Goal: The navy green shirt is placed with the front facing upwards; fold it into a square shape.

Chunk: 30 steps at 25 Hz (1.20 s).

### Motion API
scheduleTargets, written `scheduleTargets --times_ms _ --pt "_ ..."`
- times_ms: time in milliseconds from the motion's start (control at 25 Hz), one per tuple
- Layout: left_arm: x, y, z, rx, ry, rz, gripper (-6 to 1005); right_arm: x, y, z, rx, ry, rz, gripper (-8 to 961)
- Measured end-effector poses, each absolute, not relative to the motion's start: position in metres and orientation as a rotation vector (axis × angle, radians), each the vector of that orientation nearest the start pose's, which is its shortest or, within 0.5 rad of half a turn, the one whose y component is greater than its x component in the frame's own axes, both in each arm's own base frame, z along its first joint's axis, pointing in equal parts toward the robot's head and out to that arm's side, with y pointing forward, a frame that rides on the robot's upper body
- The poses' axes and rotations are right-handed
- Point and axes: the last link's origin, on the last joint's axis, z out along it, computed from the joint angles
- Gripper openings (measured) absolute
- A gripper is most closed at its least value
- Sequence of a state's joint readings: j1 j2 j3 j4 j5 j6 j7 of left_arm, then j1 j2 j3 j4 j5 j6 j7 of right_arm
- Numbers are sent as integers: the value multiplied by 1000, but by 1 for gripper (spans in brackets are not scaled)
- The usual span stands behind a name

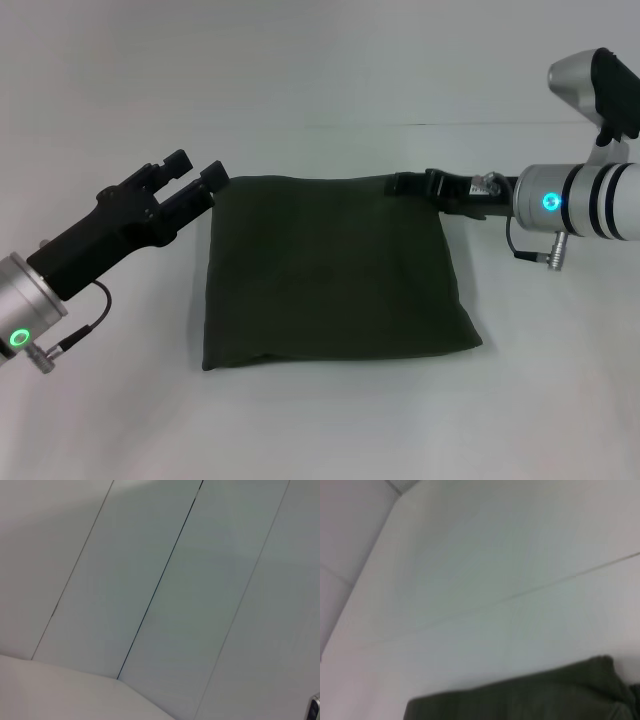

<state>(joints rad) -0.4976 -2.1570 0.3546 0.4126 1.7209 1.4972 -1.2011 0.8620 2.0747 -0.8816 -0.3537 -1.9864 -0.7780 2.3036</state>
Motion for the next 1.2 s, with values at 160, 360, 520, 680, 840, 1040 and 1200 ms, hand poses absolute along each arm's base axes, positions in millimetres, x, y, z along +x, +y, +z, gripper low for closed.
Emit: scheduleTargets --times_ms 160,360,520,680,840,1040,1200 --pt "-274 328 -5 -2125 -820 -1212 717 226 442 -55 -1975 1646 620 688" --pt "-277 326 -5 -2112 -832 -1211 717 224 448 -52 -1911 1614 738 687" --pt "-280 324 -5 -2102 -845 -1203 717 222 451 -47 -1894 1599 792 687" --pt "-283 324 -6 -2090 -859 -1186 716 227 456 -35 -1895 1564 771 687" --pt "-287 327 -7 -2074 -879 -1156 716 237 458 -14 -1917 1543 764 686" --pt "-287 331 -7 -2059 -884 -1145 716 239 446 -1 -2056 1519 765 686" --pt "-286 333 -6 -2046 -884 -1153 717 236 433 -3 -2195 1499 727 686"
